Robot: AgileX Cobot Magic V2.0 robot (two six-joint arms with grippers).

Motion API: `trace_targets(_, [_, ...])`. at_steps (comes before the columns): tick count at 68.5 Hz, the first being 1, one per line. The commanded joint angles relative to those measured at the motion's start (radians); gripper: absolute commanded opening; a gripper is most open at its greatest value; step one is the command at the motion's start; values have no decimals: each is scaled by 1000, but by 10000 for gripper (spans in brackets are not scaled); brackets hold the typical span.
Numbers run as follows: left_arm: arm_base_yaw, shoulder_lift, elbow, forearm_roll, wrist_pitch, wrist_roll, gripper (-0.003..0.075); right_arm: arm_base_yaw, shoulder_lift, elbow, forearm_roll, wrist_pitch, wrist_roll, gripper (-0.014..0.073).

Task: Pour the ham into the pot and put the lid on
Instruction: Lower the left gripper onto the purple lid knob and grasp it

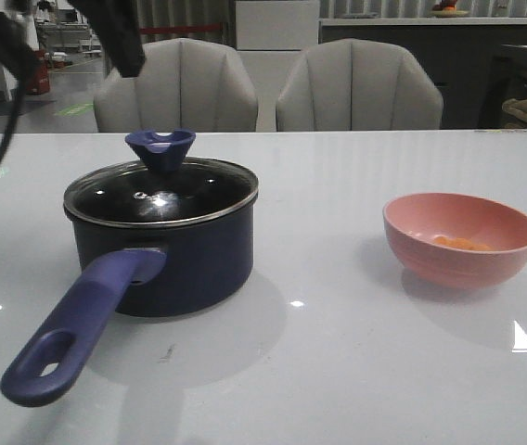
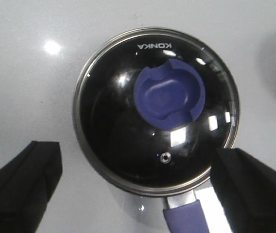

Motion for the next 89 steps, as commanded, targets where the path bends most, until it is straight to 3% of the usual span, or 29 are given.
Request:
trace_targets(1, [-34, 28, -103, 57, -6, -81, 670, -5, -20, -4, -11, -88, -7, 150])
trace_targets(40, [-80, 310, -439, 121, 224, -222, 670, -3, -20, -4, -11, -88, -7, 150])
trace_targets(60, [-80, 369, -464, 123, 294, -253, 668, -2, -20, -4, -11, -88, -7, 150])
trace_targets(89, [-80, 409, -466, 90, 274, -253, 635, -2, -20, -4, -11, -87, -7, 150])
